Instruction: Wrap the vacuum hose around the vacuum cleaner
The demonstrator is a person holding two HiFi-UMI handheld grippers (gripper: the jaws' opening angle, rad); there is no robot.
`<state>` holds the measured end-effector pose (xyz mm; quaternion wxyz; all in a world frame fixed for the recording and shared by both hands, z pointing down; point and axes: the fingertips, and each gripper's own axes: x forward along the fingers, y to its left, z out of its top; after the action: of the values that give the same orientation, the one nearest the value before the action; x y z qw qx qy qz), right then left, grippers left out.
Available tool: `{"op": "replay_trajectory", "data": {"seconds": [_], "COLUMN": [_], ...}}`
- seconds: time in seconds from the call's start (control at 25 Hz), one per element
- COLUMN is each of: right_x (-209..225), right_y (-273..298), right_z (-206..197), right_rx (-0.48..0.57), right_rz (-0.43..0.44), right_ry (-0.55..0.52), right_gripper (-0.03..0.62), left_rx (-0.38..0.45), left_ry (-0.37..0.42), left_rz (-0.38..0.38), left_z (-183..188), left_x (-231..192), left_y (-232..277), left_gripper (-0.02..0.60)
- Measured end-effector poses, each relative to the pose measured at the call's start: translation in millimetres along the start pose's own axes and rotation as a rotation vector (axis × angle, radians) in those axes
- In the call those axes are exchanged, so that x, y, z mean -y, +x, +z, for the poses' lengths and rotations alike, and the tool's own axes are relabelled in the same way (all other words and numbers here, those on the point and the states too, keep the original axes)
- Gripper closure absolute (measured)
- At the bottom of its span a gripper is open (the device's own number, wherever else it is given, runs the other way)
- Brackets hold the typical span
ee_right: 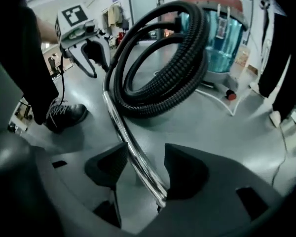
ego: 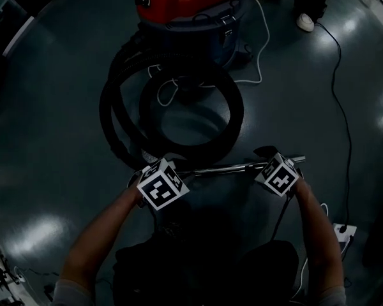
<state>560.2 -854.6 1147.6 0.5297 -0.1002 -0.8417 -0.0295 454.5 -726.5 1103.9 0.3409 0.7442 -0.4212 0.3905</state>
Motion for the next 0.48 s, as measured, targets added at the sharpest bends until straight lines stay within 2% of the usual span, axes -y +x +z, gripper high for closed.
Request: {"op": "replay_trajectory", "data": {"seconds": [0.16,0.28,0.32,0.36,0.48], "right_x": [6.1,-1.0,-4.7,-9.1,-25.0], "right_y": [-56.6,-101.5,-115.1,-128.5,-170.9], "right_z": [-1.7,12.3,17.6,23.5,46.3], "right_rx": [0.079,0.122,0.129,0.138,0.178], "right_rz": [-0.003,0.013,0.011,0.003,-0.027], "right_ry": [0.148,0.171,0.173,0.175,0.192], "right_gripper": [0.361,0.362,0.366,0.397,0.555], "left_rx": [0.036,0.060,0.062,0.062,0.050], "left_ry": [0.029,0.017,0.013,0.009,0.007], "left_rz": [0.056,0.092,0.096,0.097,0.092], "left_z": [29.3,52.9,60.3,67.1,86.5], "left_x": [-3.0,-5.7,-5.0,-2.5,16.0], "left_y": [-33.4,-64.2,-74.9,-85.9,-121.9], "left_gripper": [0.523,0.574,0.574,0.574,0.574]}}
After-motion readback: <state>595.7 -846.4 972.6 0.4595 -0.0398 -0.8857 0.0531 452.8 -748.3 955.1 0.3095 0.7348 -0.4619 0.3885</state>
